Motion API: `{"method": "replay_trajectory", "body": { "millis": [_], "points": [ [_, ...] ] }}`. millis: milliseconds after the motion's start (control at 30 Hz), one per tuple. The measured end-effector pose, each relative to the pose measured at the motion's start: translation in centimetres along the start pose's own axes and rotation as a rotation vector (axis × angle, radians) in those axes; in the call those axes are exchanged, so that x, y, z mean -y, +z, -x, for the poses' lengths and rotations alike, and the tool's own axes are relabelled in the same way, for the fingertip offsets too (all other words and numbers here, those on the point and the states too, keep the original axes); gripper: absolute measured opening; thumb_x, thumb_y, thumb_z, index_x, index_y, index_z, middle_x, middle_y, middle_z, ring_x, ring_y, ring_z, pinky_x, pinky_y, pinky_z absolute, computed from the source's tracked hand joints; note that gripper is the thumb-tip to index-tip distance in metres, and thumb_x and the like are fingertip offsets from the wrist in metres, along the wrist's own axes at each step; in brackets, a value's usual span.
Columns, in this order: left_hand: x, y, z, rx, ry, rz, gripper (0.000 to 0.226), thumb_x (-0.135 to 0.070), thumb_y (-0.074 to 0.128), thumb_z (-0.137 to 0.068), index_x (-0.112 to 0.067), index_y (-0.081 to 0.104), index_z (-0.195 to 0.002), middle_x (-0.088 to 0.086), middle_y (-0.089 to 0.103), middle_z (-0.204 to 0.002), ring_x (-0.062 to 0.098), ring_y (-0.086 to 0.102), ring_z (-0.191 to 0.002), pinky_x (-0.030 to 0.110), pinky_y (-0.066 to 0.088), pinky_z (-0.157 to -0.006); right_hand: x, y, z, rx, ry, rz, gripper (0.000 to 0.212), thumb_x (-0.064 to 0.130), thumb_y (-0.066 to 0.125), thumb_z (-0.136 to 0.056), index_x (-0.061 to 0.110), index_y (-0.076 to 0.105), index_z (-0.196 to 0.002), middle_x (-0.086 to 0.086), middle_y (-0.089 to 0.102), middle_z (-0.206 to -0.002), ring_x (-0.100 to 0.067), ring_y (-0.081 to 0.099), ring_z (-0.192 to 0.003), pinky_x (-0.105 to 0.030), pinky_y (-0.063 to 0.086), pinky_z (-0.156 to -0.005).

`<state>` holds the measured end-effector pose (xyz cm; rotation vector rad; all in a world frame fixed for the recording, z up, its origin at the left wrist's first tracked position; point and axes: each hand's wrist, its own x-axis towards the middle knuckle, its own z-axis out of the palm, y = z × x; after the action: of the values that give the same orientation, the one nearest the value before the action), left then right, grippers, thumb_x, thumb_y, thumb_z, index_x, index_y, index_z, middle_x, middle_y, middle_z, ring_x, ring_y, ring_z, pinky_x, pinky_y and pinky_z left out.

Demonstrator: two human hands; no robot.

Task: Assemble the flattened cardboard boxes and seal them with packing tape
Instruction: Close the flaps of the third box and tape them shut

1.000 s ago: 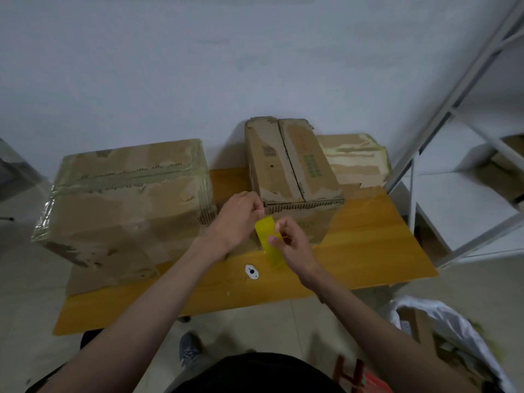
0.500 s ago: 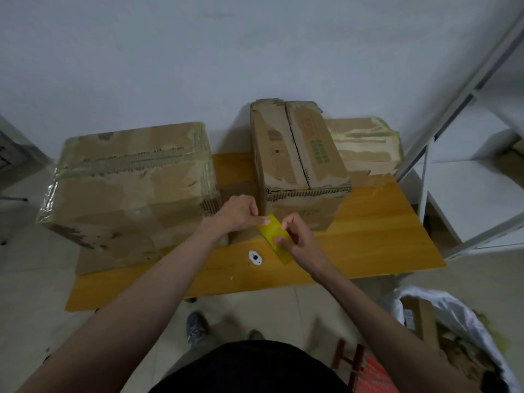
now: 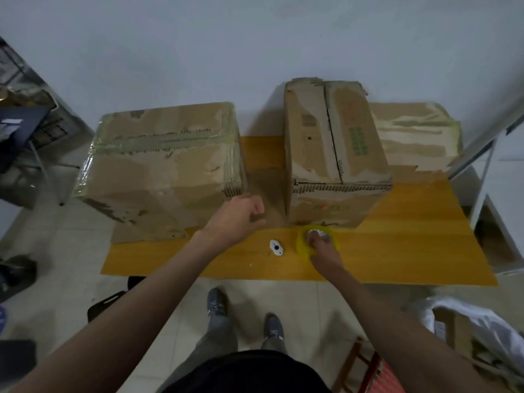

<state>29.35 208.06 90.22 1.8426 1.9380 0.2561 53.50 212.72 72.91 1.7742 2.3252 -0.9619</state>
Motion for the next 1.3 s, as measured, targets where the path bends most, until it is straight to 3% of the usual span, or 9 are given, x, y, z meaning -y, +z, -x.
{"method": "replay_trajectory", "body": {
  "millis": [133, 267, 400, 567, 700, 800, 1067, 1233, 1300],
  "points": [
    [0.9, -3.7, 0.9, -0.164, 0.014, 0.022, 0.011, -0.041, 0.065, -0.092, -0.03, 0.062, -0.094, -0.011, 0.06, -0.1, 0.009, 0.061, -0.086, 0.035, 0.055, -0.078, -0.6, 1.6, -0.8, 0.036, 0.017, 0.109, 0.053, -0.01, 0.047, -0.087, 0.012, 0.045, -0.136, -0.006, 0.053, -0.093, -0.031, 0.06, -0.089, -0.031, 0.026, -0.046],
    [3.3, -7.1, 0.2, -0.346, 0.08, -0.07, 0.027, -0.032, 0.051, -0.103, -0.019, 0.064, -0.122, -0.002, 0.058, -0.126, 0.018, 0.059, -0.108, 0.034, 0.049, -0.089, -0.1, 2.2, -0.7, 0.129, 0.018, 0.148, 0.051, -0.012, 0.044, -0.09, 0.007, 0.044, -0.137, 0.008, 0.032, -0.072, -0.017, 0.044, -0.07, -0.024, 0.022, -0.044],
    [6.0, -7.5, -2.6, -0.165, 0.082, -0.213, 0.055, -0.044, 0.03, -0.106, -0.017, 0.034, -0.154, 0.001, 0.026, -0.162, 0.019, 0.025, -0.149, 0.038, 0.03, -0.117, 2.0, 1.0, -0.9, 0.076, 0.027, 0.152, 0.022, -0.005, 0.047, -0.092, 0.008, 0.055, -0.108, -0.005, 0.06, -0.084, -0.016, 0.052, -0.066, -0.03, 0.041, -0.051],
    [7.0, -4.8, -3.7, -0.107, 0.112, -0.421, 0.063, -0.05, 0.011, -0.105, -0.02, 0.009, -0.16, -0.004, 0.005, -0.167, 0.014, -0.002, -0.153, 0.039, 0.013, -0.125, 7.6, -3.2, -1.3, -0.163, -0.077, -0.184, 0.016, 0.008, 0.052, -0.096, 0.008, 0.061, -0.083, -0.005, 0.063, -0.073, -0.019, 0.057, -0.062, -0.032, 0.041, -0.052],
    [6.7, -5.1, -3.9, -0.173, 0.124, -0.523, 0.059, -0.05, 0.019, -0.104, -0.022, 0.022, -0.156, -0.002, 0.019, -0.163, 0.028, 0.021, -0.147, 0.047, 0.03, -0.116, 13.8, -7.7, -1.9, -0.335, -0.25, -0.382, 0.01, 0.012, 0.059, -0.096, 0.018, 0.067, -0.095, 0.009, 0.067, -0.084, -0.001, 0.062, -0.077, -0.014, 0.048, -0.067],
    [6.8, -7.0, -4.8, -0.189, 0.208, -0.549, 0.051, -0.05, 0.022, -0.102, -0.029, 0.04, -0.145, -0.003, 0.035, -0.151, 0.029, 0.041, -0.129, 0.048, 0.045, -0.099, 18.3, -10.0, -2.6, -0.426, -0.295, -0.48, 0.014, 0.015, 0.059, -0.098, 0.021, 0.07, -0.102, 0.009, 0.07, -0.092, -0.003, 0.064, -0.081, -0.011, 0.048, -0.075],
    [9.8, -10.0, -9.7, -0.007, 0.524, -0.515, 0.041, -0.051, 0.028, -0.102, -0.033, 0.054, -0.129, -0.006, 0.046, -0.141, 0.019, 0.035, -0.134, 0.042, 0.033, -0.113, 23.5, -9.8, -2.5, -0.445, -0.181, -0.509, 0.013, 0.033, 0.076, -0.085, 0.021, 0.074, -0.085, 0.014, 0.067, -0.075, 0.007, 0.061, -0.072, -0.006, 0.044, -0.063],
    [10.8, -10.5, -11.5, 0.055, 0.64, -0.462, 0.042, -0.054, 0.035, -0.102, -0.03, 0.057, -0.129, -0.005, 0.047, -0.137, 0.018, 0.036, -0.129, 0.036, 0.032, -0.109, 24.4, -9.4, -1.3, -0.47, -0.136, -0.43, 0.016, 0.033, 0.071, -0.091, 0.019, 0.078, -0.088, 0.01, 0.071, -0.076, 0.0, 0.062, -0.071, -0.018, 0.049, -0.064],
    [11.1, -10.7, -11.9, 0.056, 0.674, -0.461, 0.046, -0.056, 0.033, -0.102, -0.033, 0.056, -0.134, -0.006, 0.048, -0.137, 0.018, 0.038, -0.129, 0.034, 0.035, -0.106, 24.7, -9.3, -1.2, -0.474, -0.087, -0.428, 0.014, 0.03, 0.07, -0.092, 0.018, 0.079, -0.091, 0.011, 0.069, -0.076, 0.002, 0.061, -0.071, -0.012, 0.047, -0.063]
  ]
}}
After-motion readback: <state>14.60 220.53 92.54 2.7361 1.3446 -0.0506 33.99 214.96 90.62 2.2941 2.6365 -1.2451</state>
